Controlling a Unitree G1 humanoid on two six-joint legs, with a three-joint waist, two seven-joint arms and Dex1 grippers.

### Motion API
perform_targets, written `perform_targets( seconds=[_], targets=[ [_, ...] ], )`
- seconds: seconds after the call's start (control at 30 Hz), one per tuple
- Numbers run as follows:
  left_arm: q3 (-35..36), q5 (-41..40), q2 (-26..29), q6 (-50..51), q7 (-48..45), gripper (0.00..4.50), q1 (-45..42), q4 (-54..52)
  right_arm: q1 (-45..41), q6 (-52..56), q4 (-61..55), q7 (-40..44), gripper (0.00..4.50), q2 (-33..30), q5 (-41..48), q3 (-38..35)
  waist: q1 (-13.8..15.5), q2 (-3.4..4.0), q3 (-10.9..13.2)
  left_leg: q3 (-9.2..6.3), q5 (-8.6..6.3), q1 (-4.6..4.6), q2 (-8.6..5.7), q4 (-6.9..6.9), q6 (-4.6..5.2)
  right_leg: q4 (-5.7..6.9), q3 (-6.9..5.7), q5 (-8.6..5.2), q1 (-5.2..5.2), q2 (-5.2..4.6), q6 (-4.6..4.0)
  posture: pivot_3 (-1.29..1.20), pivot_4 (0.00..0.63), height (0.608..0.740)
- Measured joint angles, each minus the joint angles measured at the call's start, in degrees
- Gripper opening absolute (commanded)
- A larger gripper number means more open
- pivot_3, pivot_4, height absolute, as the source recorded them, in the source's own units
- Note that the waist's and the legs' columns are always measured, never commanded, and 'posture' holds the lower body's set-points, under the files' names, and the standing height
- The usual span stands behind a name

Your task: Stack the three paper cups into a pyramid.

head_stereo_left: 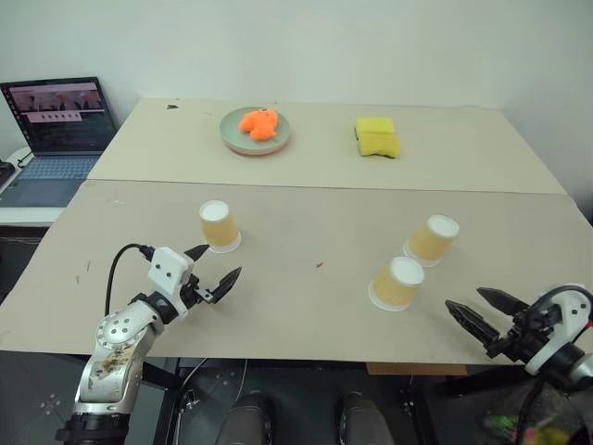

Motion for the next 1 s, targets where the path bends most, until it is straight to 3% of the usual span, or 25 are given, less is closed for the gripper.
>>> perform_targets(
  seconds=[0.27, 0.57, 0.87, 1.0],
  targets=[
    [-4.1, -3.1, 4.9, 2.7, -10.5, 4.47, -6.5, 0.5, 6.1, 0.0, -5.4, 1.8, 4.5, -1.4, -0.4, -2.5, 0.5, 0.0, 0.0, 0.0, 0.0, 0.0, -0.02, 0.02, 0.0, -0.03, 0.0, 0.0, 0.05, 0.0, 0.01, 0.0, 0.15, 0.673],
    [-8.0, -7.5, 6.0, 6.6, -18.9, 4.47, -19.8, 0.6, 7.5, 4.3, -12.1, 1.3, 4.5, -3.8, 7.0, -7.6, -0.1, -0.02, 0.0, -0.02, 0.01, 0.01, -0.02, 0.0, -0.01, -0.03, 0.02, 0.01, 0.06, 0.05, 0.03, 0.0, 0.15, 0.673],
    [-10.1, -7.9, 3.6, 6.6, -21.4, 4.47, -26.1, 1.5, 4.5, 9.1, -19.9, -2.9, 4.5, -6.8, 13.7, -5.5, 0.0, -0.05, 0.0, -0.05, 0.01, 0.02, -0.05, 0.01, -0.01, -0.11, 0.0, 0.0, 0.13, 0.05, 0.05, 0.0, 0.15, 0.673],
    [-10.8, -7.4, 1.2, 6.4, -20.3, 4.47, -26.7, 2.6, 2.3, 9.9, -21.2, -5.4, 4.5, -6.7, 14.1, 0.3, 0.0, -0.1, 0.1, -0.06, 0.01, 0.03, -0.06, 0.03, -0.01, -0.15, 0.0, 0.03, 0.18, 0.04, 0.08, 0.0, 0.15, 0.673]
  ],
)
